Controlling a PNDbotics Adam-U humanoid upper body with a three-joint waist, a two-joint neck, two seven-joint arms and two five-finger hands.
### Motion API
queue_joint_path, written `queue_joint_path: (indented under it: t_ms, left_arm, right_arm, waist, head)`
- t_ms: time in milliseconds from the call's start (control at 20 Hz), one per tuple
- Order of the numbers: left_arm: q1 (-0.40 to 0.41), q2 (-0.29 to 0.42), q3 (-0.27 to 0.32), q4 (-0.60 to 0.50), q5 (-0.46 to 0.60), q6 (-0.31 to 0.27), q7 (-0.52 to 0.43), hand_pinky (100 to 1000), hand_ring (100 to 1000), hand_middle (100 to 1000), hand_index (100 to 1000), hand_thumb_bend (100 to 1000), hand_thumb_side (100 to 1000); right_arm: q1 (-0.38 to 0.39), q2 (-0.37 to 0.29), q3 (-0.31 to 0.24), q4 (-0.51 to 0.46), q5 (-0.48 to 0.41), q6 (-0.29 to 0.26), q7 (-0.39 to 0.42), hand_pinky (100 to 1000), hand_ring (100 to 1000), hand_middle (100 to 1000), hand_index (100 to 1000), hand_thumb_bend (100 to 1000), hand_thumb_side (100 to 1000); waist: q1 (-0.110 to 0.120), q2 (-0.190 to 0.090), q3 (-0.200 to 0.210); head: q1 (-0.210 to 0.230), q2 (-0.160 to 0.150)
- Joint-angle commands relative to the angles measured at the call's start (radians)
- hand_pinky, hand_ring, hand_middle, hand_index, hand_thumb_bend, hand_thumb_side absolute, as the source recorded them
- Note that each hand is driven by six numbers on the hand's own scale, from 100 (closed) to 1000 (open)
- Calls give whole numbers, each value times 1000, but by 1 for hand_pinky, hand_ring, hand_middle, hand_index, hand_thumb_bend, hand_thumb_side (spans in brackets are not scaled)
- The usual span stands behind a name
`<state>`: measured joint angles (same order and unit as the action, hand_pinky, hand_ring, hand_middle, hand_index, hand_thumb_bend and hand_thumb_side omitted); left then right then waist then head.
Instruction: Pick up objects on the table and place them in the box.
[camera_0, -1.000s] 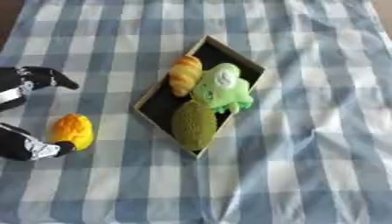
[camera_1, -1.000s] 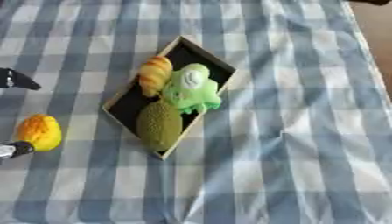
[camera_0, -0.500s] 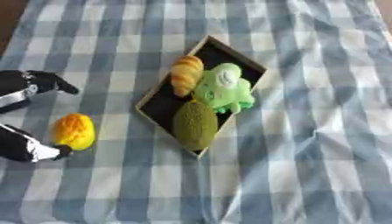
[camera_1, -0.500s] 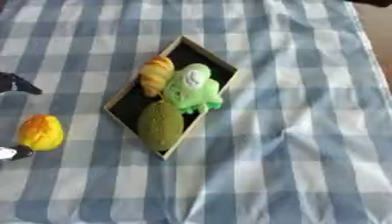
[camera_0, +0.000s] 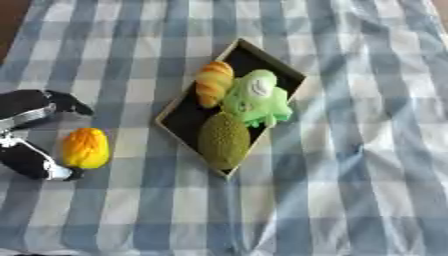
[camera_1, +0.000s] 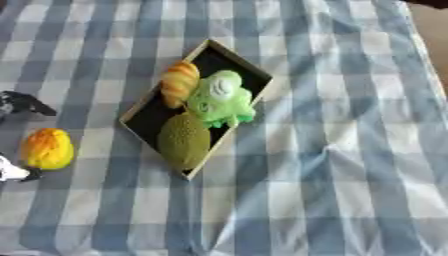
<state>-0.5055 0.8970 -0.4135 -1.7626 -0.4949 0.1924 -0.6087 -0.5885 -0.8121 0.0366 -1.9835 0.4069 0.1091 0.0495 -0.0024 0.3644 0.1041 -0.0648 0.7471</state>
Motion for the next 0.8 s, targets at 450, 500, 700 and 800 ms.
queue_joint_path:
  t_ms: [450,500,700,800]
  left_arm:
    - [-39,-20,-9,29,39,-16,39,810,776,687,779,414,277]
    - [-40,-20,-10,30,37,-15,42,795,749,650,758,387,245]
    - [-39,-17,-6,18,14,-17,48,763,696,589,699,266,100]
    - [-39,-14,0,0,11,-20,47,761,692,584,695,249,100]
  right_arm:
    - [-6,-10,-14,-17,-12,5,-1,886,862,771,796,100,525]
    - [-6,-10,-14,-17,-12,6,-1,886,861,771,796,100,525]
    - [-2,-8,-20,-17,-16,8,-4,886,862,768,796,100,518]
    - [5,-10,-22,-17,-19,7,-8,887,862,767,796,100,513]
  waist:
    - [16,-14,-2]
    - [16,-14,-2]
    - [17,-15,-1]
    - [17,-16,-1]
  head:
    - [3,-1]
    - [3,-1]
    - [3,-1]
    - [2,0]
